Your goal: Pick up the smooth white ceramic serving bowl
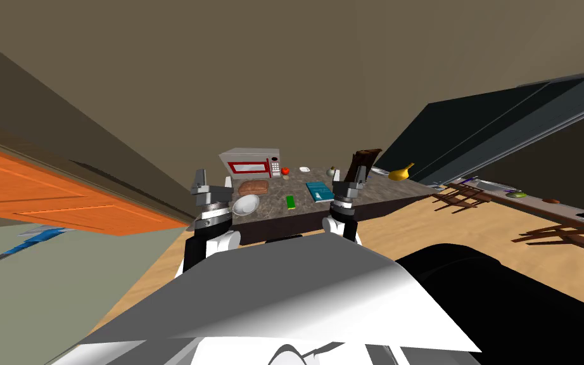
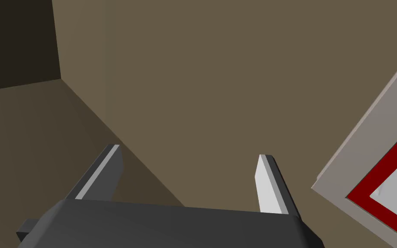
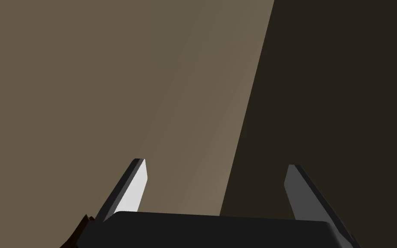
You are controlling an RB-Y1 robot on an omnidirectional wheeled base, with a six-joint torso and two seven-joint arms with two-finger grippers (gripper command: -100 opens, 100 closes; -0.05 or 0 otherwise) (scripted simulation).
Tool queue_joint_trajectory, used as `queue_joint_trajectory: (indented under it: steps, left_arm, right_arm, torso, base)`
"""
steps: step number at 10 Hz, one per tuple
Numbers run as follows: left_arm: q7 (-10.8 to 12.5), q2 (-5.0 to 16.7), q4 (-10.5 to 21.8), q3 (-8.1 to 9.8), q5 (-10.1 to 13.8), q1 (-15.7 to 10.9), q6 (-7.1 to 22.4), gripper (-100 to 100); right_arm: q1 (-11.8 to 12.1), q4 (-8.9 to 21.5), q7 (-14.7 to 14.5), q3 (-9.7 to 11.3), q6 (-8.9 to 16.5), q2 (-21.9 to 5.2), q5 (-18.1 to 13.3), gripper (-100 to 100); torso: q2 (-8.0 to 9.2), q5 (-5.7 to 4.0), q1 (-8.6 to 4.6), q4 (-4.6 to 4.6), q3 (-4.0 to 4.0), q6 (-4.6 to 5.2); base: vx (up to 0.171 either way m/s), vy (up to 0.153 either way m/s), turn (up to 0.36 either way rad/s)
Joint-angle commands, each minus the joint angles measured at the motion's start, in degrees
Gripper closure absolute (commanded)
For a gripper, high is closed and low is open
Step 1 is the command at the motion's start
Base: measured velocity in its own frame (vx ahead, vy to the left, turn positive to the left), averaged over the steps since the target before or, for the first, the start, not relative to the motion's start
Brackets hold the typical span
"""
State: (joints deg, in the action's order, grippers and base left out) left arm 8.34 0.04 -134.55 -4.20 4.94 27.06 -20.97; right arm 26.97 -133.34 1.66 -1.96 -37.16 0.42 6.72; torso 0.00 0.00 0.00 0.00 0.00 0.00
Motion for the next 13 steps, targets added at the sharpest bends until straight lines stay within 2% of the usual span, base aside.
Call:
queue_joint_trajectory:
  steps: [1, 4, 5, 7, 13]
  left_arm:
    - [0.62, 2.68, -0.32, 0.42, 0.01, -0.23, 2.19, -100]
    - [2.09, 5.90, -1.01, 1.37, 0.06, -0.80, 7.00, -100]
    - [2.09, 5.90, -1.01, 1.37, 0.06, -0.80, 7.46, -100]
    - [3.43, 7.53, -1.57, 2.23, 0.10, -1.32, 11.09, -100]
    - [5.88, 9.19, -2.47, 3.75, 0.17, -2.31, 20.18, -100]
  right_arm:
    - [0.00, 0.00, 0.00, 0.00, 0.00, 0.00, 0.00, 0]
    - [-0.02, 0.01, 0.00, -0.01, 0.00, -0.01, 0.00, 0]
    - [-0.01, 0.01, 0.00, -0.01, 0.00, -0.01, 0.00, 0]
    - [-0.01, 0.00, 0.00, -0.01, 0.00, -0.01, 0.00, 0]
    - [0.00, 0.00, 0.00, -0.01, 0.00, -0.01, 0.00, 0]
  torso:
    - [0.00, 0.00, 0.00, 0.00, 0.00, 0.00]
    - [0.47, 0.12, 0.52, 0.11, 0.27, 0.01]
    - [0.39, 0.13, 0.59, 0.09, 0.23, 0.00]
    - [0.15, 0.09, 0.40, 0.04, 0.09, 0.01]
    - [0.16, 0.10, 0.40, 0.04, 0.10, -0.01]
  base:
    - [-0.069, 0.062, -0.055]
    - [-0.115, 0.133, -0.094]
    - [-0.045, 0.100, -0.039]
    - [-0.037, 0.113, -0.109]
    - [-0.054, 0.106, -0.083]
